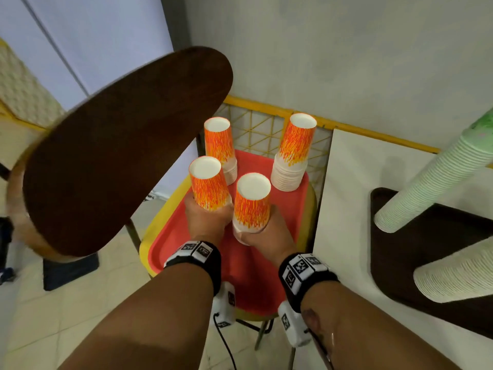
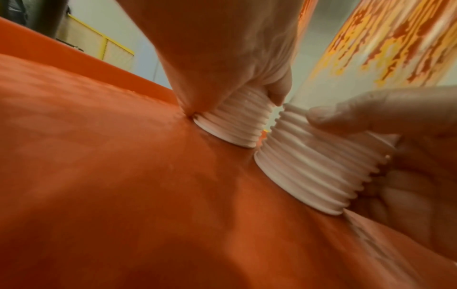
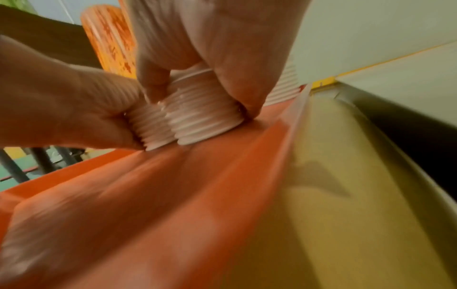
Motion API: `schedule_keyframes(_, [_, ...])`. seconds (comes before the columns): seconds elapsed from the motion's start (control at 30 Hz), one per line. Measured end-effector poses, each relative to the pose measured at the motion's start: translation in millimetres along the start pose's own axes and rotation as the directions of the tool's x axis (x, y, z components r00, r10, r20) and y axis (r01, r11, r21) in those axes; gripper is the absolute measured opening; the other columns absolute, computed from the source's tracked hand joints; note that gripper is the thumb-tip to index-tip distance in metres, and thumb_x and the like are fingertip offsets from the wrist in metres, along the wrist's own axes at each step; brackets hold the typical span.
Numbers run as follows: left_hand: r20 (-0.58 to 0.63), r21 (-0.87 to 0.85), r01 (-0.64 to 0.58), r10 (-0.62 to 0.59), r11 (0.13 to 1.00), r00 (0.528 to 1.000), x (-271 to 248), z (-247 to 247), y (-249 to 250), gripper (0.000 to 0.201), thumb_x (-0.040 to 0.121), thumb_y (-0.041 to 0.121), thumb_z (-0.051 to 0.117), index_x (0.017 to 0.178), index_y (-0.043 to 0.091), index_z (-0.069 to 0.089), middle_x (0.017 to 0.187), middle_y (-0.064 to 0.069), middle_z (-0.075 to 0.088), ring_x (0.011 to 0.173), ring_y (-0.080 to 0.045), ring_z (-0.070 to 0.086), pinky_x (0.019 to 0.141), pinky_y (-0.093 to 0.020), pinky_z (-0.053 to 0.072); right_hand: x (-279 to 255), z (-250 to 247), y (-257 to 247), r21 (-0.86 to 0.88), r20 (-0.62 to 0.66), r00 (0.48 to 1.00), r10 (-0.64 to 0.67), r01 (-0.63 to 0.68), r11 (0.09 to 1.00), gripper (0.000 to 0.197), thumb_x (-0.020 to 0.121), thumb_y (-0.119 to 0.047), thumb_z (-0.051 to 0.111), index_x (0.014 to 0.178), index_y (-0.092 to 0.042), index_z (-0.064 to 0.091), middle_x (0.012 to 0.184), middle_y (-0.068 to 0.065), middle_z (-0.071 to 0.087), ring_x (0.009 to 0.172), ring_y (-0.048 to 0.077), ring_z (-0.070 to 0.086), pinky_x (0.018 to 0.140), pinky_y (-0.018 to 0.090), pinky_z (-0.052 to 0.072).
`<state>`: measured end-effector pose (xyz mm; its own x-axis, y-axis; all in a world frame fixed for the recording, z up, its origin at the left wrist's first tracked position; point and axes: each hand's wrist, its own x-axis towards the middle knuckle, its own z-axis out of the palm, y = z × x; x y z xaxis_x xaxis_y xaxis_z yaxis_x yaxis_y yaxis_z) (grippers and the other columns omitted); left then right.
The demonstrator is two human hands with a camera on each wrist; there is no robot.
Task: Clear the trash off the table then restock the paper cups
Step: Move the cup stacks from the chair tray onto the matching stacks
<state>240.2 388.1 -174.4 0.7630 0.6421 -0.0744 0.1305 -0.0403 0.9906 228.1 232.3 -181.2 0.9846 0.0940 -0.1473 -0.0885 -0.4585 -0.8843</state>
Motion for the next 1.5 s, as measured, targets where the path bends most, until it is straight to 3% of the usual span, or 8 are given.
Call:
schedule_keyframes(0.3, [0.095,-0.009,-0.06,0.061,0.998,0.994,1.9,-6.4,0.5,0.073,0.054,0.029,0.094,0.102,0.045,0.042,0.098,-0.001,0.071,0.087,-0.014,0.072,0.083,-0.04,0.059,-11.3,-10.6,-15.2,0.025,-0.043,0.998,-0.035,0.036,0.999,0.089,0.043,-0.044,0.087,0.122,-0.03,0.049,0.118,-0.003,0.061,0.108,0.013,0.062,0.096,0.042,0.052])
schedule_keyframes(0.47, [0.162,-0.04,-0.065,0.071,0.997,0.984,-26.6,6.4,14.7,0.065,0.063,0.013,0.091,0.11,0.018,0.046,0.091,-0.003,0.069,0.076,-0.013,0.069,0.075,-0.035,0.058,-30.9,-40.7,-5.8,0.012,-0.071,0.997,0.002,-0.001,1.0,0.089,0.045,-0.046,0.089,0.124,-0.034,0.05,0.117,-0.007,0.065,0.108,0.012,0.065,0.096,0.046,0.053])
schedule_keyframes(0.67, [0.268,-0.019,-0.047,0.05,0.999,0.962,-74.7,31.6,30.6,0.067,0.063,0.019,0.09,0.115,0.019,0.048,0.096,0.0,0.068,0.082,-0.008,0.068,0.076,-0.033,0.056,-65.5,-94.6,-0.5,0.043,-0.138,0.99,0.029,-0.024,0.999,0.08,0.052,-0.038,0.089,0.12,-0.035,0.045,0.119,-0.001,0.06,0.112,0.018,0.06,0.099,0.045,0.05])
schedule_keyframes(0.8, [0.317,-0.047,-0.088,0.098,0.995,0.943,-120.6,51.6,48.1,0.066,0.062,0.015,0.091,0.111,0.016,0.047,0.09,0.002,0.066,0.08,-0.008,0.067,0.079,-0.037,0.058,-90.1,-129.0,9.8,-0.004,-0.156,0.988,0.014,-0.015,1.0,0.091,0.046,-0.05,0.084,0.125,-0.036,0.042,0.12,-0.002,0.056,0.112,0.018,0.058,0.099,0.046,0.05])
schedule_keyframes(0.93, [0.342,-0.047,-0.083,0.094,0.995,0.935,-179.5,66.2,50.3,0.068,0.058,0.019,0.093,0.105,0.033,0.046,0.089,0.002,0.068,0.078,-0.011,0.069,0.076,-0.035,0.059,-128.3,-171.7,26.5,0.02,-0.153,0.988,-0.03,0.034,0.999,0.082,0.058,-0.027,0.091,0.128,-0.024,0.047,0.119,-0.004,0.061,0.111,0.014,0.06,0.099,0.037,0.049])
schedule_keyframes(1.03, [0.33,-0.023,-0.077,0.08,0.997,0.941,-226.6,74.3,46.7,0.067,0.057,0.017,0.092,0.104,0.026,0.046,0.089,-0.001,0.067,0.078,-0.015,0.068,0.08,-0.043,0.058,-163.5,-200.5,48.9,0.003,-0.155,0.986,-0.061,0.063,0.998,0.085,0.053,-0.031,0.091,0.126,-0.021,0.05,0.114,-0.008,0.063,0.105,0.008,0.062,0.094,0.034,0.052])
schedule_keyframes(1.2, [0.378,-0.009,-0.13,0.124,0.991,0.918,-313.5,85.7,47.9,0.039,0.061,0.014,0.089,0.08,0.015,0.055,0.072,-0.01,0.068,0.062,-0.016,0.065,0.061,-0.034,0.056,-216.6,-247.6,92.9,-0.006,-0.109,0.993,-0.038,0.038,0.999,0.089,0.046,-0.043,0.088,0.124,-0.032,0.047,0.113,-0.01,0.062,0.106,0.009,0.062,0.093,0.041,0.055])
schedule_keyframes(1.5, [0.5,0.033,-0.159,0.121,0.987,0.857,-430.0,136.4,48.5,0.067,0.06,0.03,0.093,0.106,0.033,0.044,0.093,0.007,0.065,0.084,-0.008,0.065,0.074,-0.028,0.052,-288.4,-340.5,160.9,-0.012,-0.247,0.968,0.051,-0.056,0.998,0.094,0.041,-0.049,0.087,0.123,-0.039,0.043,0.117,-0.005,0.054,0.108,0.013,0.059,0.096,0.045,0.053])
